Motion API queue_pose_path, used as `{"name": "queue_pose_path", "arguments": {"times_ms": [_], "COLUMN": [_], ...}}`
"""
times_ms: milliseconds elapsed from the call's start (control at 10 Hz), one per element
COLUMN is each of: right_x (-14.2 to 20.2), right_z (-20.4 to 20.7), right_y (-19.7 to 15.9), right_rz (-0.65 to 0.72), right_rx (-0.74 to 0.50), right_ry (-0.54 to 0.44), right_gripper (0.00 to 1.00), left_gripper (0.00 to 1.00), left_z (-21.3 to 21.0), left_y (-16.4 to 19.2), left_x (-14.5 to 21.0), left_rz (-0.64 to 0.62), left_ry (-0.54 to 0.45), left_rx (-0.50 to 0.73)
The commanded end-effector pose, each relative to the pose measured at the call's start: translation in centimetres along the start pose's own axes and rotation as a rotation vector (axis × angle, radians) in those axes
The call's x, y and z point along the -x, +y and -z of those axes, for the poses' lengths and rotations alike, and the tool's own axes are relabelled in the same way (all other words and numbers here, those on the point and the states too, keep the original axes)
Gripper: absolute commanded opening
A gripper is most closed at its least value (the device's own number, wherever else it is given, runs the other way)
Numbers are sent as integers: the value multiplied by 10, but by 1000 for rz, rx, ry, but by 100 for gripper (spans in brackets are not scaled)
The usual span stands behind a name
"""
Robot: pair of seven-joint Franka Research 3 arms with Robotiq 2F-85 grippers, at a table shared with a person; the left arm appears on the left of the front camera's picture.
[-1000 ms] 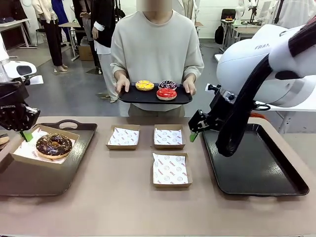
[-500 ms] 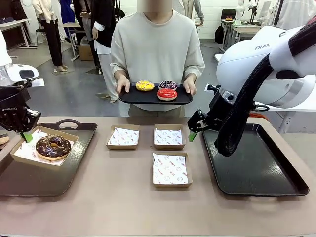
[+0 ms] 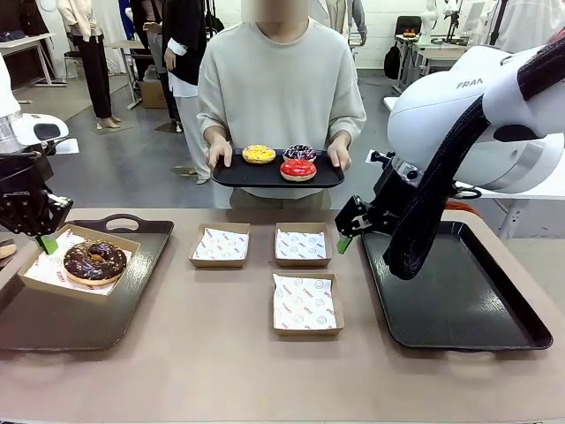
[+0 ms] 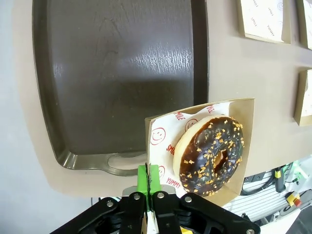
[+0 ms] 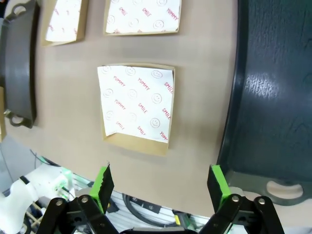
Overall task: Individually package the donuts and arrange them on the tray.
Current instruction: Place the picked Paper togo box on the Handle tray while simultaneously picking up another Paper togo box from the table with the other hand.
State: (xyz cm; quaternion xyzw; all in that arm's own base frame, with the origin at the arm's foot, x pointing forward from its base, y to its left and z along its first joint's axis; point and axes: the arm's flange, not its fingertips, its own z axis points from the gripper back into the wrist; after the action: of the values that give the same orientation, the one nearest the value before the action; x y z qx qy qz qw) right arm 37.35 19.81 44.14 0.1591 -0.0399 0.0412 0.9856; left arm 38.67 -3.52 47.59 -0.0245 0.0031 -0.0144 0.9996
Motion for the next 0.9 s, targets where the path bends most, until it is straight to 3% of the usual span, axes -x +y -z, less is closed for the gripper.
{"name": "queue_pose_path", "arguments": {"times_ms": [0,200,600,800], "right_x": [6,4,5,5], "right_z": [21,45,101,120], "right_y": [26,34,40,43], "right_rz": [3,46,96,90], "right_rx": [149,204,221,220], "right_ry": [-54,-73,-4,8], "right_gripper": [100,100,100,100], "left_gripper": [1,1,1,1], "left_z": [18,35,59,71], "left_y": [9,21,34,40], "left_x": [12,15,11,11], "left_rz": [-30,-32,15,14], "left_ry": [-80,-127,-166,-124], "left_rx": [-19,29,40,46]}}
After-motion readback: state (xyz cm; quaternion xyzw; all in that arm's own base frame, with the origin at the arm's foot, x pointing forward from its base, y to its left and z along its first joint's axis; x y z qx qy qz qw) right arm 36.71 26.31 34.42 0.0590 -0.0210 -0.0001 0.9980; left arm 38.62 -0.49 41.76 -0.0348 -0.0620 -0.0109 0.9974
